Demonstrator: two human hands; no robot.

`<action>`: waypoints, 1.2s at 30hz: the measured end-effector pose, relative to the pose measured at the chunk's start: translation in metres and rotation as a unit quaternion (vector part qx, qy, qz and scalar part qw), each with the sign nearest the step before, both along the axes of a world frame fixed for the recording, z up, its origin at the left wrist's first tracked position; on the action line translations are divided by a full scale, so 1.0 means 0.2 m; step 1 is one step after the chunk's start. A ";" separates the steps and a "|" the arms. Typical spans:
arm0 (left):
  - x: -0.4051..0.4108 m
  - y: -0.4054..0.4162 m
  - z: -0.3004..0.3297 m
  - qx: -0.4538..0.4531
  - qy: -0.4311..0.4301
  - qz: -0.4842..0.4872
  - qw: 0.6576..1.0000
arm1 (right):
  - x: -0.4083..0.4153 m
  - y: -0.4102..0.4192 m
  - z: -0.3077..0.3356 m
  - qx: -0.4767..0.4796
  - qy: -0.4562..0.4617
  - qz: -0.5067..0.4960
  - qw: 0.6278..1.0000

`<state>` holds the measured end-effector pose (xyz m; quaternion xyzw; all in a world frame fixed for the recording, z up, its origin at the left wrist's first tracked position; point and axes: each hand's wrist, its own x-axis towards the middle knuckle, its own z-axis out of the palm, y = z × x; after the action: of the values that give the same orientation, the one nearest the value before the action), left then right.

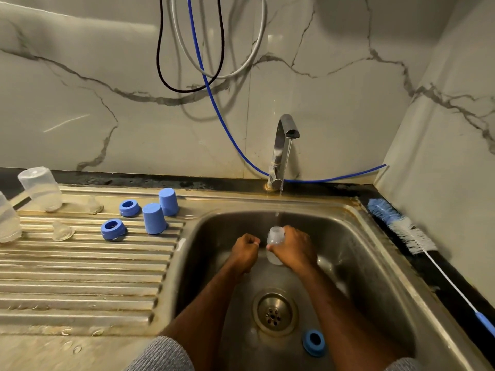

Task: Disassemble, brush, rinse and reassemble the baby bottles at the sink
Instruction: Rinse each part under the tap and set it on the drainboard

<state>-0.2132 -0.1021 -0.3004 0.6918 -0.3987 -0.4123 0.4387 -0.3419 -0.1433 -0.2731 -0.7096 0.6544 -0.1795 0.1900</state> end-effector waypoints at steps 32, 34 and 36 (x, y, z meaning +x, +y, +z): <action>-0.02 0.05 0.04 -0.069 0.141 -0.077 0.985 | -0.05 -0.08 -0.05 0.168 -0.475 -0.133 0.853; -0.02 0.06 0.06 -0.067 0.132 -0.105 0.983 | -0.07 -0.10 -0.07 0.166 -0.484 -0.151 0.846; -0.03 0.08 0.07 -0.059 0.112 -0.135 0.983 | -0.08 -0.10 -0.08 0.161 -0.483 -0.158 0.846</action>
<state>-0.2188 -0.0867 -0.2870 0.5540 -0.4599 -0.5187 0.4611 -0.3575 -0.1641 -0.2890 -0.3792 0.6030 -0.4195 0.5627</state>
